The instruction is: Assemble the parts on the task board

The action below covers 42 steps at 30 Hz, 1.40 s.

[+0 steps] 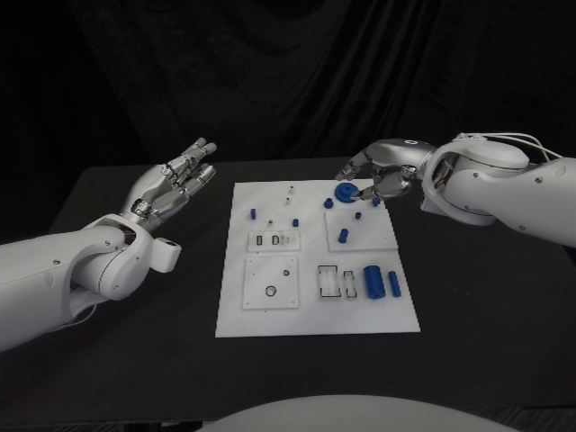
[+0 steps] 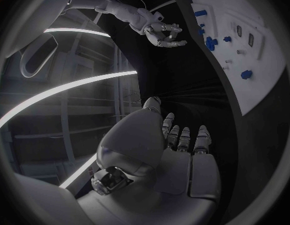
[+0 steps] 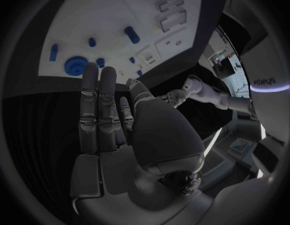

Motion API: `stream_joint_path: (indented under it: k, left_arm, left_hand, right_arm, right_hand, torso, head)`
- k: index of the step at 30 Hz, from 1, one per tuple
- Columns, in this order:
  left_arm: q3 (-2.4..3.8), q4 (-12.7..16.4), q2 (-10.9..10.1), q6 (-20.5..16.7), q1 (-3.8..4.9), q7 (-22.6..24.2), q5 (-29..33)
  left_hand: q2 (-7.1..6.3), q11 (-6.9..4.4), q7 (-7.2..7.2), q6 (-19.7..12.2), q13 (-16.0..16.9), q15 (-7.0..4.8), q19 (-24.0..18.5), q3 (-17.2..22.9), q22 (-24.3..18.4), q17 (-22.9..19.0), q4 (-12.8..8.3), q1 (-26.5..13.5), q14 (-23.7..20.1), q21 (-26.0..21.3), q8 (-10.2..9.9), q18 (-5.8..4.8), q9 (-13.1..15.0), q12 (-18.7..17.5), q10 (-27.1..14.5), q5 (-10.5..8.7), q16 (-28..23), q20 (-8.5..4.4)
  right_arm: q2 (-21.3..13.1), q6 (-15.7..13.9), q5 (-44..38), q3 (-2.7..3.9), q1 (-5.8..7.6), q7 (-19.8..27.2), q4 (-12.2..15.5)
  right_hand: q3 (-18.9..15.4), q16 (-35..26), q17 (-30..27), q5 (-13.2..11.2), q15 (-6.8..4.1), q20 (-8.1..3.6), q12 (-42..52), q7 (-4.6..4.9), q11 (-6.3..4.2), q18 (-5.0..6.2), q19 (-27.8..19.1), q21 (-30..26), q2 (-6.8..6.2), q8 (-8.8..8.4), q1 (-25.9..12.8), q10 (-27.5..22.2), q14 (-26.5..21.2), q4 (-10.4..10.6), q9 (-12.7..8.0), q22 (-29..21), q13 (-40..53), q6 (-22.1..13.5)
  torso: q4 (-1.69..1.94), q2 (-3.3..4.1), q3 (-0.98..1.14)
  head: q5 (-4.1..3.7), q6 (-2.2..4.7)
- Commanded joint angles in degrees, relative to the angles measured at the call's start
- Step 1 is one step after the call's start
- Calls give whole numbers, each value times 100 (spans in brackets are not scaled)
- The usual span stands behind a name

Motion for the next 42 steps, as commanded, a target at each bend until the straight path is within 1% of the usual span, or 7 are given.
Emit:
stream_joint_path:
  k: [1, 5, 7, 16, 20, 28, 42]
  left_arm:
    - [6, 51, -26, -32, 12, 1093, -439]
    - [6, 153, -86, -71, 13, 1115, -573]
    - [6, 197, -120, -87, 13, 1118, -602]
    - [6, 404, -272, -204, 17, 1129, -653]
    - [6, 475, -329, -245, 21, 1125, -658]
    - [6, 529, -375, -268, 29, 1102, -660]
    - [6, 543, -387, -239, 34, 1082, -661]
  left_hand:
    - [-3, 27, 6, 31, 7, -29, 4, 31, 1, -9, -4, 49, 8, 17, 16, 58, 4, 11, 2, 34, -21, 35]
    - [-31, 37, 12, 76, 10, -62, -8, 48, -7, -9, -7, 108, 8, 7, 22, 60, 9, 15, 19, 83, -21, 15]
    - [-35, 37, 12, 80, 11, -68, -9, 49, -7, -9, -7, 114, 8, 6, 23, 61, 9, 15, 22, 86, -21, 10]
    - [-65, 55, 29, 86, 12, -92, -36, 94, -23, -9, -13, 207, 8, -16, 19, 64, 8, 16, 29, 204, -21, -65]
    - [-70, 55, 30, 87, 13, -98, -36, 95, -23, -9, -12, 211, 8, -16, 19, 65, 8, 17, 33, 212, -21, -73]
    - [-76, 59, 31, 79, 12, -102, -38, 100, -24, -9, -11, 220, 8, -17, 18, 67, 7, 17, 32, 229, -21, -92]
    - [-76, 62, 32, 70, 11, -99, -37, 103, -24, -9, -10, 223, 8, -17, 16, 68, 6, 16, 27, 232, -21, -96]
  right_arm:
    - [8, -254, -1720, 7, 18, -605, -3]
    - [-16, -268, -2079, 7, 20, -588, 38]
    - [-24, -279, -2167, 7, 20, -580, 55]
    - [-35, -325, -2317, 7, 21, -521, 74]
    - [13, -304, -2331, 7, 20, -487, 47]
    - [117, -276, -2339, 8, 20, -462, 1]
    - [280, -234, -2340, 9, 20, -523, -179]
  right_hand:
    - [271, 264, 260, 14, -12, -22, -199, 12, -13, 47, -76, 229, -139, -55, 26, 209, -31, 71, 8, 238, 8, 118]
    - [602, 1203, 1285, 17, -64, -53, -351, 18, -53, -111, 206, 1332, -231, -43, 60, 602, 234, 94, 41, 1587, 15, 387]
    - [742, 1532, 1651, 16, -76, -72, -432, -4, -76, -155, 255, 1659, -283, -63, 49, 728, 286, 115, 43, 1987, 6, 456]
    - [1168, 2527, 2774, 7, -90, -80, -729, 35, -89, -293, 396, 2620, -474, -176, -134, 1147, 464, 300, 39, 3217, 8, 595]
    - [1224, 2680, 2944, 4, -92, -79, -783, 40, -94, -317, 422, 2770, -506, -195, -190, 1208, 490, 358, 40, 3419, 9, 619]
    - [1251, 2789, 3067, 2, -92, -78, -816, 36, -93, -333, 439, 2872, -533, -220, -255, 1274, 509, 422, 37, 3560, 13, 620]
    - [1337, 2834, 3108, 4, -76, -67, -908, -20, -65, -337, 418, 2927, -538, -238, -202, 1269, 500, 397, 39, 3643, 7, 646]
  torso:
    - [55, 161, 6]
    - [83, 232, 3]
    - [136, 297, -19]
    - [229, 464, -66]
    - [283, 537, -118]
    - [318, 581, -169]
    - [320, 574, -191]
  head:
    - [-97, 52]
    - [-186, 110]
    - [-244, 159]
    - [-338, 280]
    - [-425, 357]
    - [-460, 385]
    - [-446, 357]
